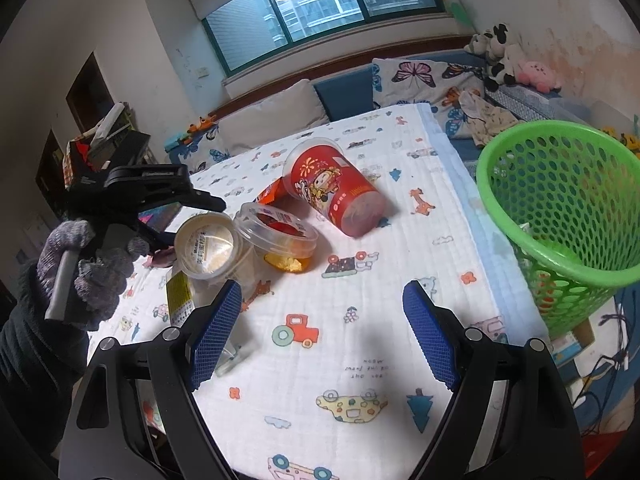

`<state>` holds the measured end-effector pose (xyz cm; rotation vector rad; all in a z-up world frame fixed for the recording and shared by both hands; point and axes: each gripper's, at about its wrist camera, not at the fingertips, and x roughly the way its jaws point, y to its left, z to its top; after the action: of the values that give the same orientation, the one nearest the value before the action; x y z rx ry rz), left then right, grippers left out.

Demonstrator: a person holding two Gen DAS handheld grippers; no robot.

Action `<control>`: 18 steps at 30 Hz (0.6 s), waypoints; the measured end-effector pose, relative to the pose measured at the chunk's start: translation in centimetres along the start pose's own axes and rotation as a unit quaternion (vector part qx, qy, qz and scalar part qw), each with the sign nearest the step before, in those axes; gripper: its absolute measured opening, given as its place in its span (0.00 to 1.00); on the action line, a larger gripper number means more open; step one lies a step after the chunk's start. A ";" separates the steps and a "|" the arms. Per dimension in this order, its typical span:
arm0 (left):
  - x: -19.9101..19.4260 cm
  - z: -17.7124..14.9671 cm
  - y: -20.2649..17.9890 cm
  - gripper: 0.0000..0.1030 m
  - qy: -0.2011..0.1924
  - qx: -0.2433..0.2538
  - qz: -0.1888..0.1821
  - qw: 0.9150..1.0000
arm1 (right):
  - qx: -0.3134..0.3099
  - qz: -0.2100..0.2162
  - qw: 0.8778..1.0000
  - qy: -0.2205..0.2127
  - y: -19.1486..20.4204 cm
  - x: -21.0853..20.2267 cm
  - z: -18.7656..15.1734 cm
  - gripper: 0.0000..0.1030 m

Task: Collect trash
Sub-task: 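Grasp the white paper cup with the left gripper and lift it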

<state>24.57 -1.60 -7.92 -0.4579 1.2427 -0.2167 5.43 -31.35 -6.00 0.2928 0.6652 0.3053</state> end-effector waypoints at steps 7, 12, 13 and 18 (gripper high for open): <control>0.5 -0.4 0.1 0.67 -0.006 -0.012 -0.013 1.000 | 0.004 -0.001 1.000 0.002 -0.4 0.1 -0.2 0.80; -1.3 -1.0 -0.8 0.59 -0.047 0.018 -0.024 0.998 | 0.002 0.000 1.000 -0.001 -0.2 -0.1 -0.1 0.80; -1.7 -1.2 -1.0 0.59 -0.058 0.025 -0.025 0.998 | 0.001 0.001 1.000 -0.001 -0.1 -0.1 -0.1 0.80; -3.4 -2.0 -2.0 0.58 -0.096 0.062 -0.029 0.993 | -0.003 0.003 1.000 -0.002 0.5 -0.2 -0.2 0.80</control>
<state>21.75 -2.48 -4.63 -0.3989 1.0218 -0.2903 5.05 -30.91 -5.86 0.2886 0.6588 0.3121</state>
